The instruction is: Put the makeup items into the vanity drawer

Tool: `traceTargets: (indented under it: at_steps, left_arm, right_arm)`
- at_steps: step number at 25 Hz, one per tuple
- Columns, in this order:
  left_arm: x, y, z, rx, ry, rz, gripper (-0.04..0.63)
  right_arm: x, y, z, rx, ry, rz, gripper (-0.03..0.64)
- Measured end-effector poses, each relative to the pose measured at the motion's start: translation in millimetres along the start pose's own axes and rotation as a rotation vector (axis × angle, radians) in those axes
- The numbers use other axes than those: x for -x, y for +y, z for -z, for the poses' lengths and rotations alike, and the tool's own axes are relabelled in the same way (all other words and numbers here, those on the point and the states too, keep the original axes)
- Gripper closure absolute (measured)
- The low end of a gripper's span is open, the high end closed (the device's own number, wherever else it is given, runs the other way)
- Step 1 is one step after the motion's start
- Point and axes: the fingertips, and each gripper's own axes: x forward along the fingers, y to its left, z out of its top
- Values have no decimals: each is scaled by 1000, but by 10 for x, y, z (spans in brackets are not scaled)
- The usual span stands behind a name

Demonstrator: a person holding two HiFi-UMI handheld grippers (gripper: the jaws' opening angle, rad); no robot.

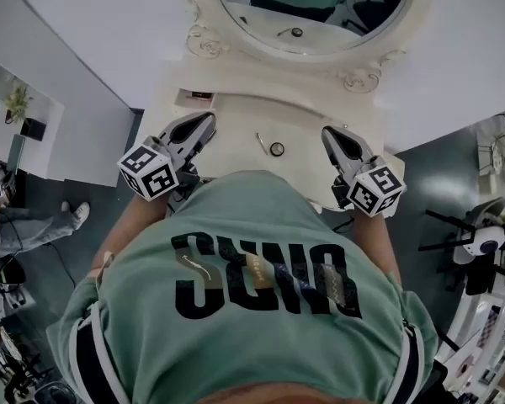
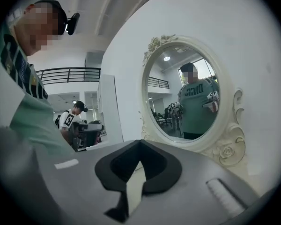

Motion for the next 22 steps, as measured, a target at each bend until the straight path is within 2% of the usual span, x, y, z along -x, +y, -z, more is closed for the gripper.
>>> traceTargets:
  at_steps: [4,8,11,16,22]
  left_arm:
    - [-545,-182,16,-3,0,-26,592]
    - [-798,-215,40,-30,48,-51,592]
    - [-850,-122,89,-39,84,-47,592]
    - [-886,49,176,-40,103,-7,592]
    - [-937,222,296,-46,147,38,592]
  right_arm:
    - [109,-571,-29,-27,20,-33,607]
    - [57,-807,74,-62,42,-65,607]
    - [-39,-842,141,-76,44,-50,607]
    - [-263,-725,257,-33,104,-29,607]
    - [-489,-524,497,111,251,-56,606]
